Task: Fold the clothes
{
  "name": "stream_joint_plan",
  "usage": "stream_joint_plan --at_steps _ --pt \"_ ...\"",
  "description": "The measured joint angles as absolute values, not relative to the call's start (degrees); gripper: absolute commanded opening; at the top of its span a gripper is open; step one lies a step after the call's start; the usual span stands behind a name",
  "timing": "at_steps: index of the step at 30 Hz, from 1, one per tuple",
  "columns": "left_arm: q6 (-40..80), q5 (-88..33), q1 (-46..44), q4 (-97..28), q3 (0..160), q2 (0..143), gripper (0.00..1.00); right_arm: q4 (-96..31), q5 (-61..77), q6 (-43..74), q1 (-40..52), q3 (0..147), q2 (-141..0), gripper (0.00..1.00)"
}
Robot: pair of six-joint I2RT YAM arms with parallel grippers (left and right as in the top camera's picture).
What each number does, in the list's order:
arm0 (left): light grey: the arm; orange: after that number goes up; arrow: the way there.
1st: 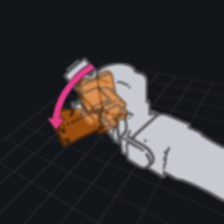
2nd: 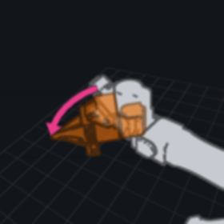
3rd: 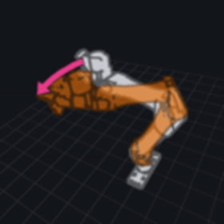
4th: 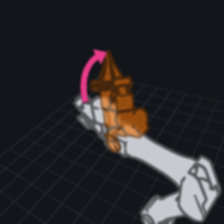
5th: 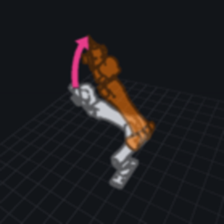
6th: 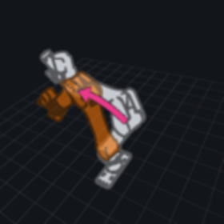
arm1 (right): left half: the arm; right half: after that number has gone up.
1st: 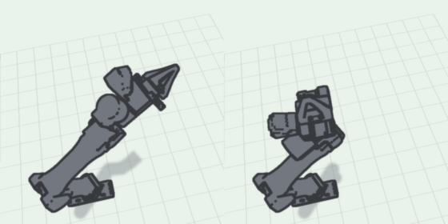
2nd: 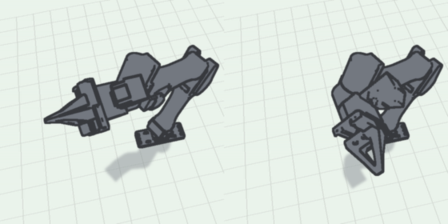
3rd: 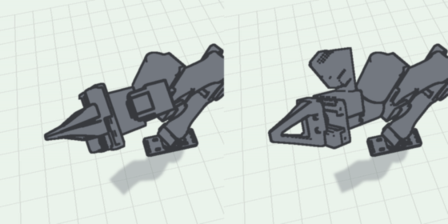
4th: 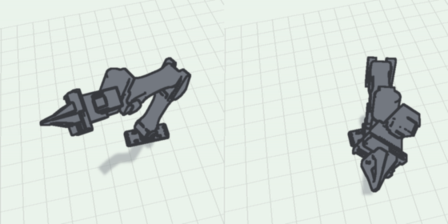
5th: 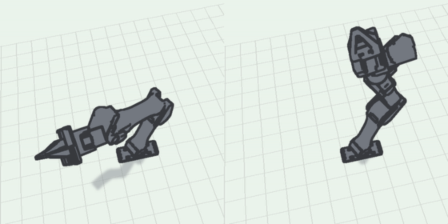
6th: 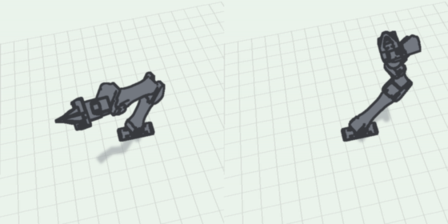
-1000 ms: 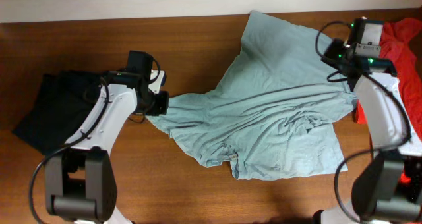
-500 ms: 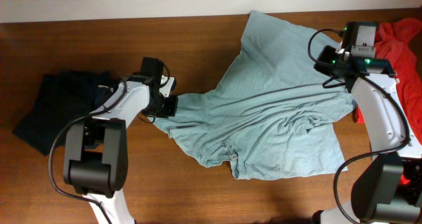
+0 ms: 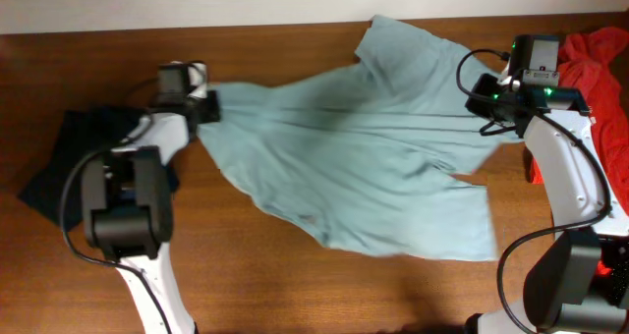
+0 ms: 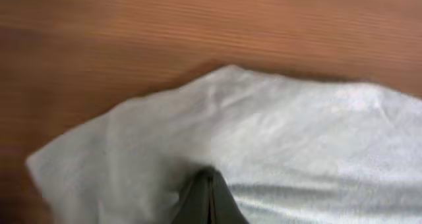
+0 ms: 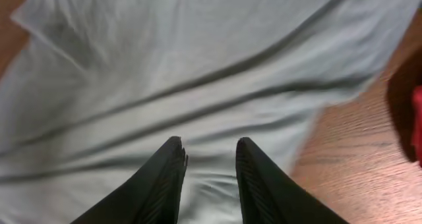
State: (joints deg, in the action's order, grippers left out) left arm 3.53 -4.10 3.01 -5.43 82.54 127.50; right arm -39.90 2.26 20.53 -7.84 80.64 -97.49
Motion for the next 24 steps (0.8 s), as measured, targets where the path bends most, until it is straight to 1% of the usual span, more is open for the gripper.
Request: stream_joint_plan --at_steps 3,6,10,13,15,18,19,20,24 --pt "3.99 -4.32 7.64 -6.13 87.37 130.30 0.00 -41.45 3.16 20.51 -7.84 80.64 -97.49 0.30" --pt "4.16 -4.69 11.86 -10.41 94.70 133.19 0.00 -43.27 3.73 20.49 -7.84 80.64 -97.49 0.31" --pt "4.16 -6.63 14.90 -15.57 104.14 134.54 0.00 -46.04 4.60 19.14 -7.81 80.64 -97.49 0.31" --pt "4.12 -8.01 15.18 -21.58 111.90 134.54 0.02 -48.12 6.22 16.36 -7.29 80.62 -97.49 0.32" --pt "3.73 -9.45 14.76 -26.33 116.71 134.52 0.05 -49.71 6.76 15.11 -6.37 80.60 -97.49 0.32" --pt "3.16 -11.42 13.98 -34.65 122.02 134.52 0.06 -52.45 7.33 14.26 -4.45 80.62 -97.49 0.33" --pt "2.85 -11.99 13.63 -38.33 123.68 134.52 0.07 -54.63 7.53 14.59 -3.81 80.62 -97.49 0.33" --pt "2.63 -12.43 13.30 -41.06 124.75 134.52 0.08 -57.01 7.66 14.85 -3.31 80.55 -97.49 0.36" --pt "1.74 -13.58 11.57 -53.04 129.73 134.52 0.07 -63.70 7.90 15.38 -1.85 79.77 -97.51 0.36"
